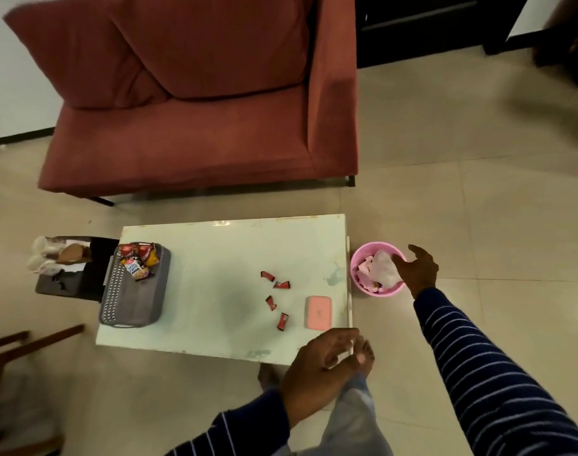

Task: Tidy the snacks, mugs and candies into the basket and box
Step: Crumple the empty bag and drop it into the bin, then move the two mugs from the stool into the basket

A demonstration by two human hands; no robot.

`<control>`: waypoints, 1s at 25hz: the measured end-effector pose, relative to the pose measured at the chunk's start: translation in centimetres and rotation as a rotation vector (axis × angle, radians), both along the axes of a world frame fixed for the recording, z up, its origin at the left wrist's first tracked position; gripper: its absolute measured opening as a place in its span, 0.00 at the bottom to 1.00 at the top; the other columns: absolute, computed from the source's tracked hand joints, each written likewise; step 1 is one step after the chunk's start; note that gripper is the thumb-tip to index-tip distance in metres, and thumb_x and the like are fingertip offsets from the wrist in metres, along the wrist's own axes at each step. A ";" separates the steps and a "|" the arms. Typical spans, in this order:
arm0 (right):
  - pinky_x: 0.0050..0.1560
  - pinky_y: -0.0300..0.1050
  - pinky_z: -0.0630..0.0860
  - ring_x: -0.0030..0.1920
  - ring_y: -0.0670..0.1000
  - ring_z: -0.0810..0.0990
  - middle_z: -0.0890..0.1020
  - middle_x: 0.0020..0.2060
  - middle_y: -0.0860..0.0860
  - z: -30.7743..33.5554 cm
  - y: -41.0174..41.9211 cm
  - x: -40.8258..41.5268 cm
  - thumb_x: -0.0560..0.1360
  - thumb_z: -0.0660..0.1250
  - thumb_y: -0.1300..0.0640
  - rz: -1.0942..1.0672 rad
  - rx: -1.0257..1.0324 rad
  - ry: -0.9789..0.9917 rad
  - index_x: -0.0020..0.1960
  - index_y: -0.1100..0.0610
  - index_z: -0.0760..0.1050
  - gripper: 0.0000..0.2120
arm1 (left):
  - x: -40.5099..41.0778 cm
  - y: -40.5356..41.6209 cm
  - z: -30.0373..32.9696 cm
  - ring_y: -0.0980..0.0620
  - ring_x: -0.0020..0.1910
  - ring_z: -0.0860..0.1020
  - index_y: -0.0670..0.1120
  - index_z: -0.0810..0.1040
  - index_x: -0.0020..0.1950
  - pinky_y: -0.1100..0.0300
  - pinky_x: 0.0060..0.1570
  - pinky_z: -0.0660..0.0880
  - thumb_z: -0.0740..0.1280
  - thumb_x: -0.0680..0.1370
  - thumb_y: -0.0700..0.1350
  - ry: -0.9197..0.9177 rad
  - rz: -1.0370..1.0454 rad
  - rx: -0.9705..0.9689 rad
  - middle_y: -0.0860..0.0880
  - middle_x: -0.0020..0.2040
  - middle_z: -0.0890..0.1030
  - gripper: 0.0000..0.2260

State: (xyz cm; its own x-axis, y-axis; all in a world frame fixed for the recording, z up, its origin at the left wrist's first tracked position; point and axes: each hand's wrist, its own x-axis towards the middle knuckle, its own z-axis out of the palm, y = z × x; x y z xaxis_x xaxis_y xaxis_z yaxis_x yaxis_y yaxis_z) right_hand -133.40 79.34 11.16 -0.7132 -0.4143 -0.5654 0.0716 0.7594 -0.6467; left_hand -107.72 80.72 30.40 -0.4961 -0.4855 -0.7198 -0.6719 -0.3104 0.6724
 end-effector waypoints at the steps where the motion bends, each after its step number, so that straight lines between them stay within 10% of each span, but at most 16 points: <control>1: 0.66 0.51 0.70 0.62 0.62 0.77 0.79 0.62 0.61 0.1 0.2 0.2 0.75 0.71 0.55 -0.020 -0.031 0.011 0.67 0.60 0.74 0.23 | 0.3 -0.3 0.1 0.65 0.61 0.77 0.60 0.75 0.62 0.64 0.62 0.74 0.70 0.77 0.50 0.002 0.020 -0.019 0.61 0.60 0.80 0.15; 9: 0.62 0.45 0.70 0.61 0.60 0.78 0.81 0.61 0.59 3.4 2.4 3.7 0.76 0.68 0.61 -0.107 -0.085 0.017 0.60 0.61 0.79 0.13 | 3.4 -3.5 1.6 0.64 0.61 0.77 0.59 0.76 0.62 0.71 0.55 0.74 0.71 0.77 0.47 0.120 0.139 -0.115 0.61 0.62 0.79 0.15; 13: 0.60 0.42 0.69 0.60 0.59 0.79 0.81 0.61 0.58 7.5 -0.8 8.3 0.76 0.68 0.60 0.002 -0.157 0.106 0.63 0.61 0.78 0.16 | 7.6 -6.9 2.1 0.63 0.66 0.73 0.61 0.74 0.65 0.58 0.64 0.74 0.71 0.77 0.49 0.170 0.198 -0.189 0.57 0.66 0.76 0.18; 20: 0.55 0.51 0.80 0.54 0.58 0.83 0.82 0.58 0.58 13.7 -8.2 21.5 0.76 0.69 0.56 0.063 -0.297 0.177 0.65 0.58 0.75 0.18 | 21.1 -15.0 3.6 0.66 0.64 0.72 0.57 0.71 0.70 0.70 0.56 0.69 0.70 0.77 0.50 0.236 0.258 -0.338 0.60 0.68 0.73 0.21; 25: 0.53 0.38 0.69 0.50 0.47 0.78 0.80 0.62 0.53 16.8 -12.0 33.0 0.76 0.70 0.56 0.095 -0.310 0.225 0.64 0.55 0.77 0.17 | 32.8 -19.6 5.0 0.60 0.68 0.69 0.55 0.70 0.71 0.64 0.62 0.69 0.70 0.77 0.51 0.240 0.304 -0.398 0.58 0.70 0.72 0.23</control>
State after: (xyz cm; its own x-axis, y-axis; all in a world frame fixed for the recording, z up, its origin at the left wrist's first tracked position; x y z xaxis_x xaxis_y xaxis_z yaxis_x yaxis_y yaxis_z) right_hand -100.42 67.37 27.92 -0.7552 -0.6113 -0.2368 -0.1595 0.5217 -0.8381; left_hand -74.90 61.16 35.41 -0.4183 -0.8440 -0.3356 -0.4054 -0.1572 0.9005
